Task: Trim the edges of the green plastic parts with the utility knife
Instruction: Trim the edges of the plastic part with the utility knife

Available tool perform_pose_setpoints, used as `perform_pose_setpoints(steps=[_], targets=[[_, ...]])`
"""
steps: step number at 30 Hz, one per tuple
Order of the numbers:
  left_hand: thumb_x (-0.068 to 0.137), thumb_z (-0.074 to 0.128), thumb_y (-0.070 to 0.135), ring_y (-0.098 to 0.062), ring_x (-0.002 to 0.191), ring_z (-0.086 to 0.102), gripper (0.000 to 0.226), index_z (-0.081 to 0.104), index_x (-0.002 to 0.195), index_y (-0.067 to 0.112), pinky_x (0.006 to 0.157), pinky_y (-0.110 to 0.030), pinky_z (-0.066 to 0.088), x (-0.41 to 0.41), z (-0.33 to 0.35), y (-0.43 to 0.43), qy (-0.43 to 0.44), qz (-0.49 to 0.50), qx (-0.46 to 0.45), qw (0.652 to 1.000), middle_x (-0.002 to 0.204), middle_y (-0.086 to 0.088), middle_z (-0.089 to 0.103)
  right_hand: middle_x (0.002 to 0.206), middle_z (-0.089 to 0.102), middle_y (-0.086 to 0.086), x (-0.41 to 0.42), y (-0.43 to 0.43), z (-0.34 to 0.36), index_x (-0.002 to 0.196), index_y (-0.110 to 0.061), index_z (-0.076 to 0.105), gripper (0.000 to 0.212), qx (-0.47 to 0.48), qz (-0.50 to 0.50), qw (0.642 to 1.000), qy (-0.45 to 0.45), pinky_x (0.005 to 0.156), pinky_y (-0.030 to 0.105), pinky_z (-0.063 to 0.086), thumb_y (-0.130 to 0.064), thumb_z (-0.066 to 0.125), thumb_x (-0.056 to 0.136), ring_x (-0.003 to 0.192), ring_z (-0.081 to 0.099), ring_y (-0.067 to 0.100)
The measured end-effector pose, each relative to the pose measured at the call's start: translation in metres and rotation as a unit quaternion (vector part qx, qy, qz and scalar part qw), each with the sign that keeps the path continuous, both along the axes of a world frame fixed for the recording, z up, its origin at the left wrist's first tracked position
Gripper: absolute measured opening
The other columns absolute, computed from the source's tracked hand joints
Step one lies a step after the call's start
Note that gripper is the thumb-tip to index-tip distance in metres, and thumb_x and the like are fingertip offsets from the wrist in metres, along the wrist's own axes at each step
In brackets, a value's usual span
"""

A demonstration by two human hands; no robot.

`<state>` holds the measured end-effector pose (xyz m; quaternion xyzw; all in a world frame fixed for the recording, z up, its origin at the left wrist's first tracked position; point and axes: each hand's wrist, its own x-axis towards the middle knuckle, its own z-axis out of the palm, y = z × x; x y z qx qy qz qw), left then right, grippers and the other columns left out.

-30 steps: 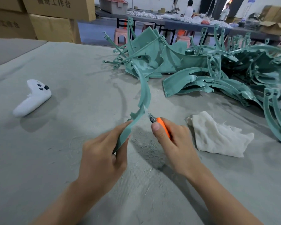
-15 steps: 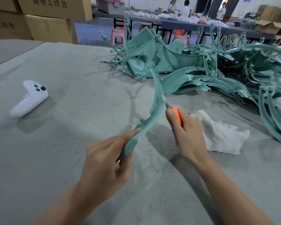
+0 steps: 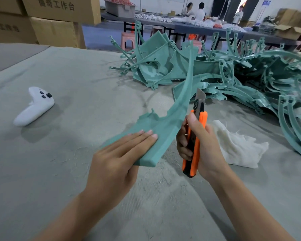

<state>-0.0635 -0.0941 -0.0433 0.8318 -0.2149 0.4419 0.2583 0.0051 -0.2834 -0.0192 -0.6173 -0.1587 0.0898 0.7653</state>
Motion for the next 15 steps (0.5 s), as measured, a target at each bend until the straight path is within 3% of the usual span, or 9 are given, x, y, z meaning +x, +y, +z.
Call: perform_pose_setpoints(steps=[4,11,15], targets=[[0.104,0.031,0.009,-0.018,0.118,0.061,0.038,0.066,0.119,0.008,0.098,-0.039,0.050,0.0004,-0.0016,0.0027,-0.009,0.020,0.051,0.998,0.124,-0.003,0.064,0.052,0.047,0.002,-0.0021,-0.0006,0.0034,0.068,-0.023,0.060,0.019,0.012,0.010,1.000,-0.015,0.037,0.022,0.029,-0.027,0.067,0.086,0.037,0.033,0.013],[0.099,0.038,0.000,-0.021,0.118,0.060,0.035,0.066,0.119,0.007,0.094,-0.044,0.052,0.0018,-0.0021,0.0048,-0.017,0.036,0.087,0.995,0.124,-0.005,0.064,0.052,0.045,-0.001,0.0010,-0.0023,0.0040,0.070,-0.021,0.063,0.029,0.005,-0.077,0.997,-0.008,0.038,0.020,0.029,-0.019,0.057,0.099,0.038,0.033,0.012],[0.098,0.040,-0.002,-0.018,0.118,0.060,0.035,0.067,0.118,0.007,0.097,-0.039,0.051,0.0020,-0.0028,0.0051,-0.024,0.046,0.066,0.996,0.124,-0.002,0.064,0.051,0.037,0.000,0.0039,-0.0049,0.0034,0.065,-0.015,0.044,0.040,-0.013,-0.133,0.991,-0.008,0.038,0.024,0.026,-0.034,0.061,0.097,0.040,0.029,0.015]])
